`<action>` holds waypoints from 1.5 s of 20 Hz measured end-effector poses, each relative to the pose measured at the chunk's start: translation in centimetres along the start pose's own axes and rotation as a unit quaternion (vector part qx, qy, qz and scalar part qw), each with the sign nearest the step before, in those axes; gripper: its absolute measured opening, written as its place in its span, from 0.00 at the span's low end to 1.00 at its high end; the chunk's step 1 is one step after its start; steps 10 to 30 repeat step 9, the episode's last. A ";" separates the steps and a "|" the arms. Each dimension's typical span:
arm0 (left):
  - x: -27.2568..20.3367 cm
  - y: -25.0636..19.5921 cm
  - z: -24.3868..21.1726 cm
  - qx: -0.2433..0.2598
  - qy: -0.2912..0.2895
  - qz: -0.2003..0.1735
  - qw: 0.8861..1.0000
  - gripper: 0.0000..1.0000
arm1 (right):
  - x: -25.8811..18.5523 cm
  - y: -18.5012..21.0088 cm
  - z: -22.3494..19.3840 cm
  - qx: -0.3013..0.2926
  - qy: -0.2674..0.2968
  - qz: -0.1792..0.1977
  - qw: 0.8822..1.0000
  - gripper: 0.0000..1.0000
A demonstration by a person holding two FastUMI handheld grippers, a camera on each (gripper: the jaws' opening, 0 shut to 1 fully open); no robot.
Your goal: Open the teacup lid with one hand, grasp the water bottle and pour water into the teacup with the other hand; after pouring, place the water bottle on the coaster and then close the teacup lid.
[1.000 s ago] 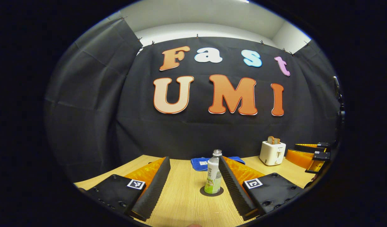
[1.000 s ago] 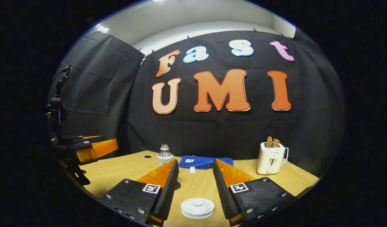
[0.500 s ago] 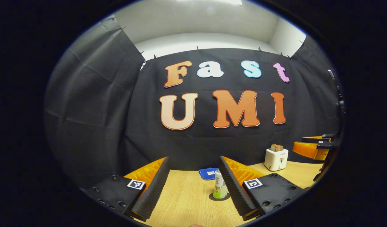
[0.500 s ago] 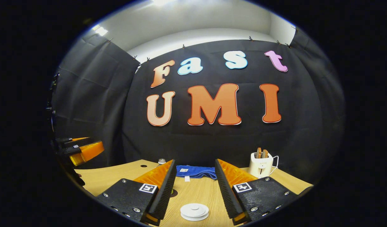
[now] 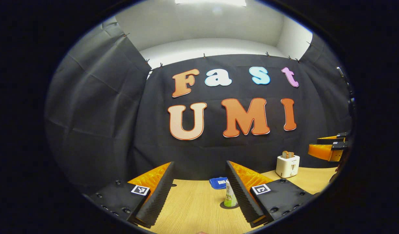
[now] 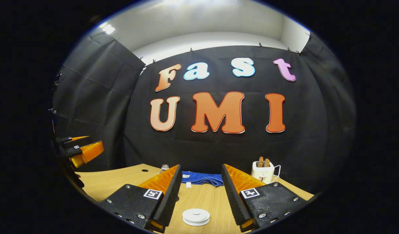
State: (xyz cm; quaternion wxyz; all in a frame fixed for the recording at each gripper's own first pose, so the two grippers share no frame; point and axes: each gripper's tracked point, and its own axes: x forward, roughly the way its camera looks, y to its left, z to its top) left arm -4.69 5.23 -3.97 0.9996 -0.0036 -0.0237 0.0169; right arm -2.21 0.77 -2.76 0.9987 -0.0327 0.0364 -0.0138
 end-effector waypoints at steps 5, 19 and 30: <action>-0.1 -0.3 -0.8 -0.009 0.005 -0.004 1.000 0.98 | -0.1 0.4 -0.1 -0.003 0.001 0.004 1.000 0.73; 0.0 -0.6 -1.1 -0.001 0.007 -0.005 1.000 0.98 | -0.1 0.9 -0.3 -0.012 0.000 0.008 1.000 0.73; 0.0 -0.6 -1.1 -0.001 0.007 -0.005 1.000 0.98 | -0.1 0.9 -0.3 -0.012 0.000 0.008 1.000 0.73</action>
